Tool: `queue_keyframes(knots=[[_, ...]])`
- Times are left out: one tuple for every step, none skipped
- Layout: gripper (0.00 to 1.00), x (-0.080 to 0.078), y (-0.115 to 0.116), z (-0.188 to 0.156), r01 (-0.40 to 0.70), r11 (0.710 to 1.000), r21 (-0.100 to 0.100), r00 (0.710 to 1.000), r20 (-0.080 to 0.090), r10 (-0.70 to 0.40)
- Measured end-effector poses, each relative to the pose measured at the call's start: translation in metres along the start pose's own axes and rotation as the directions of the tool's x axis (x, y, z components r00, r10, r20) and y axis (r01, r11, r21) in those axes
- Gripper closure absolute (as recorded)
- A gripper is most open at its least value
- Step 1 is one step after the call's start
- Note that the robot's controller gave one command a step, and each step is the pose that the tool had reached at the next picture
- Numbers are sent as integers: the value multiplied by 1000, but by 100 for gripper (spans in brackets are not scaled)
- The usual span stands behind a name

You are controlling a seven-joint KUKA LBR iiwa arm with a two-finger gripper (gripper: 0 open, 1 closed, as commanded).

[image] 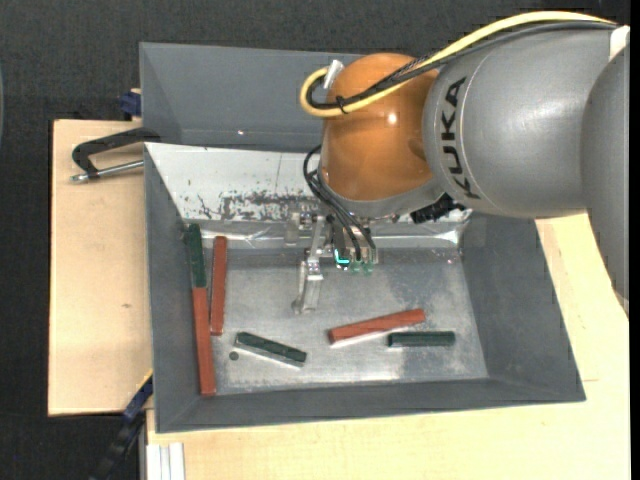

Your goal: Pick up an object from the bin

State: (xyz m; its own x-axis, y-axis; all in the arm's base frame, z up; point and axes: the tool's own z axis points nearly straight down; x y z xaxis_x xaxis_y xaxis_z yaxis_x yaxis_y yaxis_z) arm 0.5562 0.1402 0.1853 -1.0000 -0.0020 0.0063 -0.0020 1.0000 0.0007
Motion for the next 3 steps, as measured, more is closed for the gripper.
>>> queue_keyframes(knots=[[0, -2, -1, -4, -2, 1000, -1, 1000, 7, 2], [0, 2, -15, 38, 69, 998, -1, 998, 12, -69], [0, 43, -10, 64, 246, 969, 2, 969, 5, -246]])
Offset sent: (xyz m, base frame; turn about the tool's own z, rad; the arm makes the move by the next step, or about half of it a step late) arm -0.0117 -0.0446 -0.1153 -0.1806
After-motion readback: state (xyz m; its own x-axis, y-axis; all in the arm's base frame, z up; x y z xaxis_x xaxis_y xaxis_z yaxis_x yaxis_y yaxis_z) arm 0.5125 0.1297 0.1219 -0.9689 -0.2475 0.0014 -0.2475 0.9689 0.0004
